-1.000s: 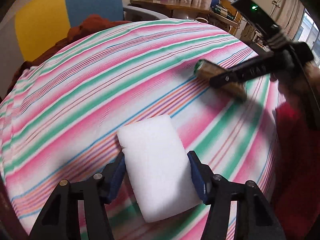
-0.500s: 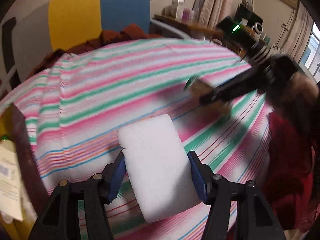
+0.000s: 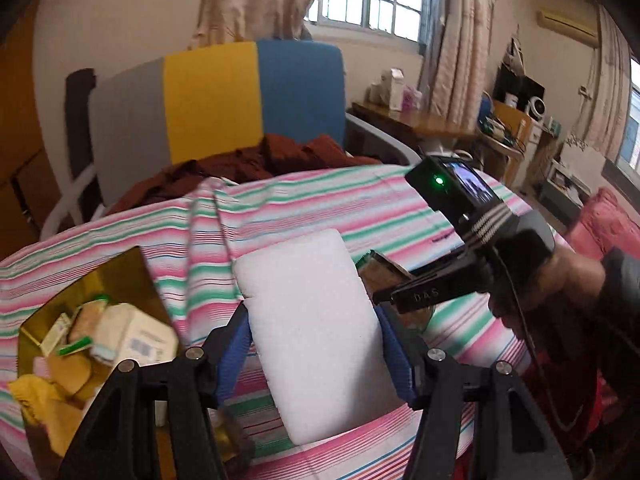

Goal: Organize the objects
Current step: 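Carry the white foam block and cracker packet into the gold tray and release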

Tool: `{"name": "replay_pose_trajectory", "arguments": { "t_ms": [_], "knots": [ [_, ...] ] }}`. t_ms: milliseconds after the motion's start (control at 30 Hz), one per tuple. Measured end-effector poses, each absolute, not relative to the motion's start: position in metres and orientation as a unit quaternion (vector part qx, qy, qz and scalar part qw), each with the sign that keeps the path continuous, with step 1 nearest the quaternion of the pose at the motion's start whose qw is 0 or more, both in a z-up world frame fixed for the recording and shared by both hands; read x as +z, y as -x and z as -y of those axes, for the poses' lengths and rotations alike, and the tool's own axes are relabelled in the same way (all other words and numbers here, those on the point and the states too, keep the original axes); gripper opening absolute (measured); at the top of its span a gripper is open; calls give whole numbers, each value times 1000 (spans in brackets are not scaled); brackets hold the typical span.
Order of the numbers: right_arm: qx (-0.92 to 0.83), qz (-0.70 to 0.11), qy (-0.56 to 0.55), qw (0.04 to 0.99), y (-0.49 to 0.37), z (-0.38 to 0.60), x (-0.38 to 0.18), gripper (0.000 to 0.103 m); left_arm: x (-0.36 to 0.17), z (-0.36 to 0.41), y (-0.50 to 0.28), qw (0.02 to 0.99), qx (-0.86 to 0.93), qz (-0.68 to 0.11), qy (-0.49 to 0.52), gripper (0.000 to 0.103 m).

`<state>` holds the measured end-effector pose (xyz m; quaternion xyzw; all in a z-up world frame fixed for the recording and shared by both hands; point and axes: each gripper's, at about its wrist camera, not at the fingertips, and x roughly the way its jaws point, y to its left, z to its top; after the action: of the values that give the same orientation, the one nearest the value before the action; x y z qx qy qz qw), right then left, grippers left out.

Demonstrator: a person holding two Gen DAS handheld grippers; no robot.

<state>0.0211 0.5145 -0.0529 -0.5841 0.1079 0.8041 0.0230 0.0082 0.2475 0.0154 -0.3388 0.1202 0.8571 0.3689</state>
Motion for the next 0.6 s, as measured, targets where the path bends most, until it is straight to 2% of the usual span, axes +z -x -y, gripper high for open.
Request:
{"name": "replay_pose_trajectory", "arguments": {
  "t_ms": [100,167,367,600],
  "knots": [
    [812,-121,571,21,-28,-502,-48,54,18,-234,-2,359,865,-108,335,62],
    [816,-131,563,21,3,-490,-48,54,20,-226,1,353,869,-102,333,62],
    [827,-163,538,15,23,-453,-53,54,22,-203,2,341,876,-88,331,62],
    [835,-184,519,3,21,-430,-48,54,20,-181,6,326,881,-70,336,62]
  ]
}}
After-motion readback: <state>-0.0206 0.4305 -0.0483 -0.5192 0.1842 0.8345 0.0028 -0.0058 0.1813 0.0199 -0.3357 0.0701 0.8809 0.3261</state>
